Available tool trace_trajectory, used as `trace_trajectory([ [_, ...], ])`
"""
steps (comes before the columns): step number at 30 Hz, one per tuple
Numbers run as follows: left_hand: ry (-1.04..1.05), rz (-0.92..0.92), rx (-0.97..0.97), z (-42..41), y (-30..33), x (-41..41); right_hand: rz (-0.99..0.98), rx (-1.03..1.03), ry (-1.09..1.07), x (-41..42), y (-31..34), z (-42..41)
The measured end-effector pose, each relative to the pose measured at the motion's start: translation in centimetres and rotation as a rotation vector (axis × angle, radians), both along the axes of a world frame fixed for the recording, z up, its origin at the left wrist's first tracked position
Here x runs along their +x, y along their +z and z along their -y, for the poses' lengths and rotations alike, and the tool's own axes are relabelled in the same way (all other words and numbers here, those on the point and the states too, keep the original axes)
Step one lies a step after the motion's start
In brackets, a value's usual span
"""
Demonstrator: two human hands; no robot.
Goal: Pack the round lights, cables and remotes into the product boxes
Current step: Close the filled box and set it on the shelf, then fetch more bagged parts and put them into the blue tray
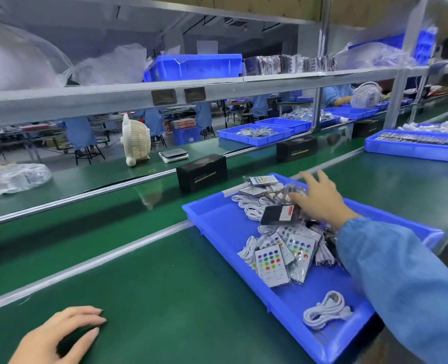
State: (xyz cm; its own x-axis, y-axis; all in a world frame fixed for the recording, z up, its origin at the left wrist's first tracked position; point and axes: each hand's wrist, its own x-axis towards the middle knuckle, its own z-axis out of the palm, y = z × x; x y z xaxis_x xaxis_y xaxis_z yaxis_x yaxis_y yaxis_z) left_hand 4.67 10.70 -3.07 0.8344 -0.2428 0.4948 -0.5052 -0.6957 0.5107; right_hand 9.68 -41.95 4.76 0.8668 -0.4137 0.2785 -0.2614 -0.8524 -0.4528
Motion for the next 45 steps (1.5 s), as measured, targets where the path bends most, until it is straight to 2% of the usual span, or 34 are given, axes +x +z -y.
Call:
trace_trajectory([
  [2,-0.007,-0.038,0.006,0.6,0.6,-0.5,-0.204,0.062,0.121,-0.7,0.0,-0.1],
  [3,-0.014,-0.042,0.001,1.3,1.0,-0.8,-0.202,0.138,0.238,-1.3,0.1,-0.5],
  [5,-0.056,-0.024,0.013,4.3,2.9,-2.1,-0.046,0.316,0.395,-3.8,0.7,-1.6],
  [6,-0.105,0.021,0.024,6.5,3.8,-2.6,0.056,0.351,0.394,-5.4,1.1,-1.9],
  [9,-0.380,0.145,0.046,15.3,6.6,-5.3,0.367,0.189,0.234,-12.6,1.0,-3.2],
  [11,-0.608,0.225,0.063,21.6,7.8,-8.0,0.585,0.152,0.208,-19.1,-0.7,-5.1],
  [14,-0.930,0.375,0.193,29.6,8.1,-12.7,0.702,0.136,0.110,-29.0,-6.0,-8.6],
  [16,-1.068,0.421,0.264,33.4,7.2,-15.4,0.648,0.159,-0.018,-34.0,-10.9,-10.4],
  [20,-1.262,0.319,0.353,38.3,2.9,-20.9,0.539,0.270,-0.246,-40.3,-19.1,-12.4],
  [22,-1.314,0.213,0.374,40.1,-0.5,-23.9,0.508,0.324,-0.346,-42.2,-21.4,-12.0],
  [24,-1.321,0.012,0.350,41.5,-4.3,-27.1,0.405,0.354,-0.456,-44.9,-23.7,-10.9],
  [27,-1.285,-0.368,0.316,42.8,-9.7,-31.8,0.139,0.454,-0.663,-50.8,-28.5,-8.0],
  [30,-1.178,-0.684,0.350,44.3,-14.2,-35.8,-0.330,0.638,-0.956,-58.8,-35.1,-5.8],
  [32,-1.130,-0.812,0.404,45.3,-17.0,-37.8,-0.582,0.744,-1.111,-63.9,-39.2,-5.4],
  [35,-1.155,-0.835,0.568,46.6,-20.3,-39.8,-0.822,0.823,-1.230,-69.1,-44.6,-5.9],
  [37,-1.182,-0.792,0.704,47.3,-21.7,-40.5,-0.890,0.878,-1.325,-71.5,-47.7,-6.6],
  [41,-1.193,-0.750,0.853,48.4,-23.8,-40.6,-0.888,0.978,-1.500,-75.7,-52.2,-7.6],
  [45,-1.178,-0.779,0.897,48.8,-25.8,-40.9,-0.734,1.173,-1.509,-78.2,-55.3,-8.1],
])
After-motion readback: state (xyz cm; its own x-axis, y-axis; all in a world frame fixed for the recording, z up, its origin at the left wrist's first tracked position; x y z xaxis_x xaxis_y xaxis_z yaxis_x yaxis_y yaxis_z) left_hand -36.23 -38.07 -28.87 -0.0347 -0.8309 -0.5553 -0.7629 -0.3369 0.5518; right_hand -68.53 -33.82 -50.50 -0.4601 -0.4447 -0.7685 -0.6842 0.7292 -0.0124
